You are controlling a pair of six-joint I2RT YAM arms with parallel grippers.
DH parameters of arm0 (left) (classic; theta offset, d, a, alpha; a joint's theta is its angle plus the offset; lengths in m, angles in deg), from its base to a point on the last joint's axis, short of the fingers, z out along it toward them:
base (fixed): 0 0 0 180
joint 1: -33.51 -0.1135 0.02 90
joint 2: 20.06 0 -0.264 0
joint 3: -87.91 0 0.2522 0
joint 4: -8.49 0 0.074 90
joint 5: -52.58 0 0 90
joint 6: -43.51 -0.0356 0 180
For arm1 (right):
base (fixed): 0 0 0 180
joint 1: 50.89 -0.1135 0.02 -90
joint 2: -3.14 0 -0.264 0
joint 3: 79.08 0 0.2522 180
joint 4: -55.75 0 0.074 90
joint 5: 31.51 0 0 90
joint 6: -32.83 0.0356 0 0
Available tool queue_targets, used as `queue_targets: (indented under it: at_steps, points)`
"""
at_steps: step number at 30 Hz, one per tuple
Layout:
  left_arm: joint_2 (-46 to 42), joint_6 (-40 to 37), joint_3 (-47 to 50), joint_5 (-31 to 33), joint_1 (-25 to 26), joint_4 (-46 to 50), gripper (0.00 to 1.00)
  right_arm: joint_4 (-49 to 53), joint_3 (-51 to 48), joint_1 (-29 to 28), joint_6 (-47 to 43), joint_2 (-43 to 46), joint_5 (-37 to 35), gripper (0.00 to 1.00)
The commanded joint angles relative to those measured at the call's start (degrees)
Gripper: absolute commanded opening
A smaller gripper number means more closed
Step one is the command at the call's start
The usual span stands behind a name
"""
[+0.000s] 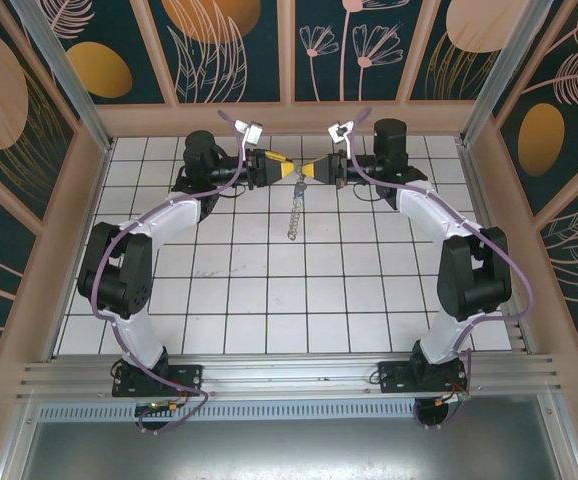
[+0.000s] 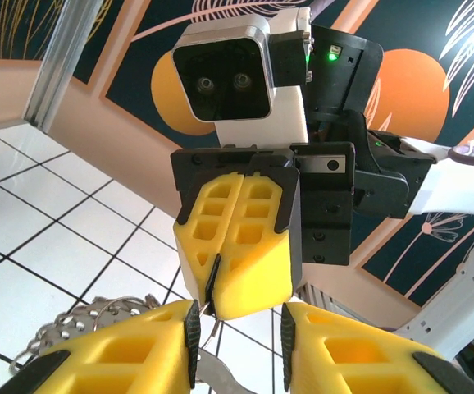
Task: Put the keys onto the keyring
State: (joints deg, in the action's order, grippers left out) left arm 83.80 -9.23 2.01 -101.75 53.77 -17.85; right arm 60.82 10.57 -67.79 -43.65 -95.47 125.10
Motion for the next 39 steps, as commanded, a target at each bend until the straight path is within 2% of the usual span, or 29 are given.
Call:
queue_targets:
  at_steps: [1, 8, 24, 39]
  points:
    - [-1.0, -0.7, -1.3, -2.0, 0.1, -0.3, 0.33, -0.6, 2.5, 0.1, -1.5, -0.2, 3.1, 0.0]
    - [0.7, 2.9, -0.7, -2.4, 0.4, -4.8, 0.32, -4.7, 1.7, -0.2, 1.3, -0.3, 4.2, 0.0]
    - [2.3, 3.4, -1.1, -2.4, 1.7, -5.6, 0.3, -8.8, 1.0, -0.3, 4.1, 0.1, 4.4, 0.0]
    - [3.2, 3.8, -2.2, -2.8, 3.2, -6.3, 0.22, -10.4, 0.3, -0.6, 5.2, 0.0, 4.2, 0.0]
